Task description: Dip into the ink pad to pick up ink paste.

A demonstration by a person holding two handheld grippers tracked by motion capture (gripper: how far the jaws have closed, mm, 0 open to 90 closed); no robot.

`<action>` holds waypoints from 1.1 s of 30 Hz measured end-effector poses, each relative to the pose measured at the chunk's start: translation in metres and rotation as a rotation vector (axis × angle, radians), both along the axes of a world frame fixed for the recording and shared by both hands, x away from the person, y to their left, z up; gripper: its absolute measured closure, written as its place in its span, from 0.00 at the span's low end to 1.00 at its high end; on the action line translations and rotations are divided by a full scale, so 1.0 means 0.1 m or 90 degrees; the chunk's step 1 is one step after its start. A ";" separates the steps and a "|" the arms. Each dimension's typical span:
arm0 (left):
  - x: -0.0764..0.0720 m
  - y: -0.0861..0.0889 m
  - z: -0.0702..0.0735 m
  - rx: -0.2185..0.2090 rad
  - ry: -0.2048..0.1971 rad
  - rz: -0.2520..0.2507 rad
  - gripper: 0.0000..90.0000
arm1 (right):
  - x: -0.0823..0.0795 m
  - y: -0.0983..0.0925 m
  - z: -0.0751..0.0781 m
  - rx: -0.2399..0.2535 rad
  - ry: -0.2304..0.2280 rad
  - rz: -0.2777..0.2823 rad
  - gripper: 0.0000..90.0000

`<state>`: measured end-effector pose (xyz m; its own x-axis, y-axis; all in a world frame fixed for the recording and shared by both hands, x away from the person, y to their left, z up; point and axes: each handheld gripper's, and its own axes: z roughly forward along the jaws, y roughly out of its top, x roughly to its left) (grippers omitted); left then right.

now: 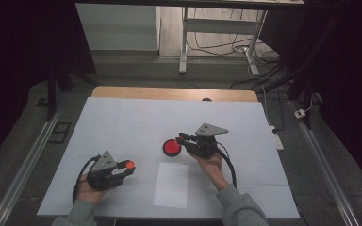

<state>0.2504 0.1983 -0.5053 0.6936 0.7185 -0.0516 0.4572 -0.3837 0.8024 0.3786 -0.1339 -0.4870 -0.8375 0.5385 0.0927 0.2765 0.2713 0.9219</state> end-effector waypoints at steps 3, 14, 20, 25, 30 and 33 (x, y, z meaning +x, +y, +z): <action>0.00 0.00 0.00 0.000 0.000 0.000 0.72 | -0.02 -0.02 0.01 0.000 -0.001 0.001 0.81; 0.00 0.01 0.00 0.000 0.001 0.000 0.72 | -0.10 -0.06 0.03 -0.001 -0.003 0.006 0.81; 0.00 0.01 0.00 -0.001 0.001 0.001 0.72 | -0.13 -0.08 0.05 0.000 -0.005 0.008 0.81; 0.00 0.01 0.00 0.001 0.002 0.000 0.72 | -0.16 -0.09 0.06 0.001 -0.006 0.011 0.81; 0.01 0.02 0.00 0.001 0.003 0.000 0.72 | -0.19 -0.09 0.07 0.001 -0.008 0.015 0.81; 0.01 0.02 0.00 0.001 0.003 0.000 0.72 | -0.20 -0.10 0.07 0.000 -0.009 0.016 0.81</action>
